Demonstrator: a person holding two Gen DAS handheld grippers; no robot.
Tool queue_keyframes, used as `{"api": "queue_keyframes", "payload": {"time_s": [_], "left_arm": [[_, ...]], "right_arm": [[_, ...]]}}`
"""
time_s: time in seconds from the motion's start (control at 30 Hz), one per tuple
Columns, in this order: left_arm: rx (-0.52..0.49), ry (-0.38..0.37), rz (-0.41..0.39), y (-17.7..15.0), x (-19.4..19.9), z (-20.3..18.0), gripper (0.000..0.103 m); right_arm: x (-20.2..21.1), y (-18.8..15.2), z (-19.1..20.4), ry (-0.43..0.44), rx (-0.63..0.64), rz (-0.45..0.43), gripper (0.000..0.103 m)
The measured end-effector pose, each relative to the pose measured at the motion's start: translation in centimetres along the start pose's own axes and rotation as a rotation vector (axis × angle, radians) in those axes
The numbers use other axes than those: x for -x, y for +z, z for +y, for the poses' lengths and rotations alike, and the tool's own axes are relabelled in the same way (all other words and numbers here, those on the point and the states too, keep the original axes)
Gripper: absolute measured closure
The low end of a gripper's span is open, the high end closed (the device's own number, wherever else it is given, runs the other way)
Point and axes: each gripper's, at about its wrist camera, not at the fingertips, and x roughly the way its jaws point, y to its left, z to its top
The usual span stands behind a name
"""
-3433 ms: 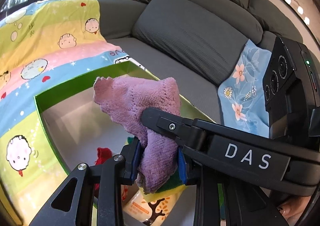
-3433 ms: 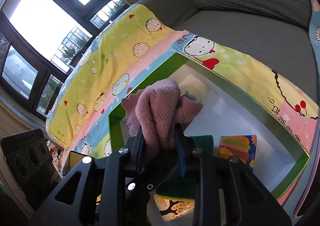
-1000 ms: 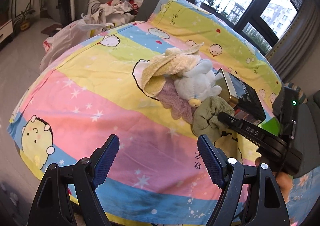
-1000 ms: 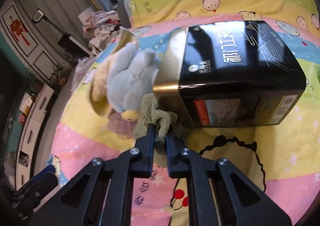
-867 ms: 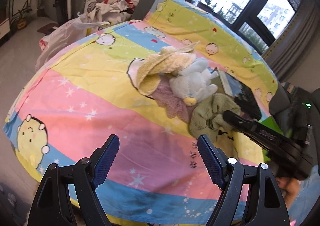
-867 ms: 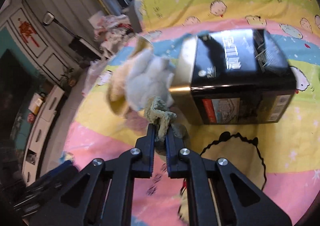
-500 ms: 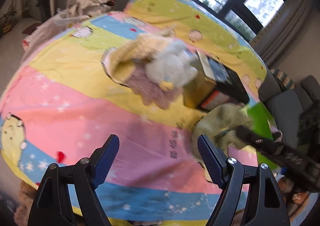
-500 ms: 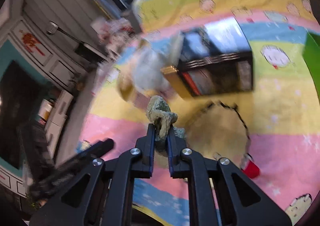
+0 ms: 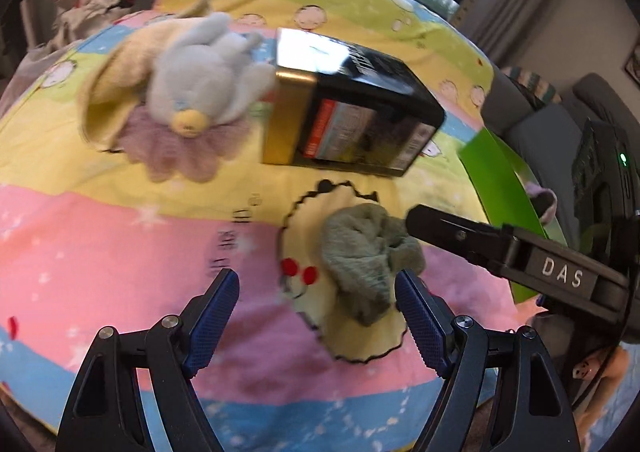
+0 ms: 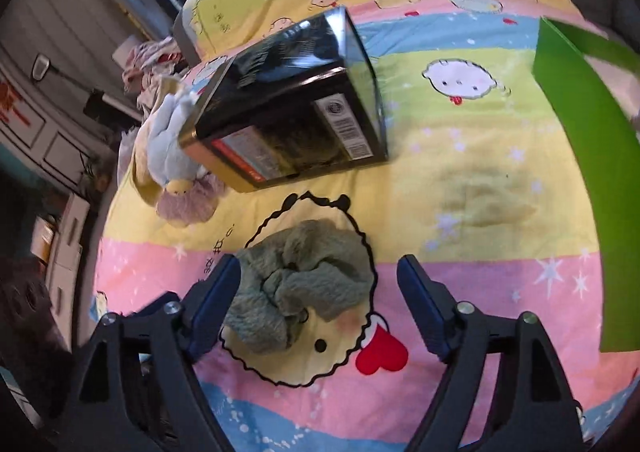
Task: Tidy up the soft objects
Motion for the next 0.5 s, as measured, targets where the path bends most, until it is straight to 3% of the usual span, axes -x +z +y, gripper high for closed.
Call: {"api": "queue_keyframes", "payload": {"time_s": [0.13, 0.23, 0.27, 0.33, 0.43, 0.5], "left_arm": [[-0.013, -0.017, 0.022, -0.3, -1.8, -1.3, 0.037], [-0.002, -0.028, 0.042, -0.3, -2.7, -1.4, 0.04], [-0.003, -0.026, 0.046, -0.4, -2.9, -1.5, 0.05], [-0.025, 0.012, 0.057, -0.4, -3.4, -1.7, 0.057], [-0.039, 0.025, 0.046, -0.4, -3.6, -2.0, 0.059], [-0.045, 0.03, 0.041, -0.4, -3.6, -1.9, 0.065]], "right_arm": [[-1.2, 0.7, -0.3, 0.06, -0.013, 0.045, 0.022], [-2.2, 0.8, 0.0, 0.086, -0.011, 0.07, 0.023], [-2.5, 0.7, 0.1, 0.092, -0.01, 0.077, 0.023], [-3.2, 0.6, 0.3, 0.105, -0.006, 0.095, 0.027], [-3.9, 0.4, 0.8, 0.11, 0.018, 0.113, 0.04], [-3.9, 0.3, 0.9, 0.091, 0.034, 0.105, 0.054]]}}
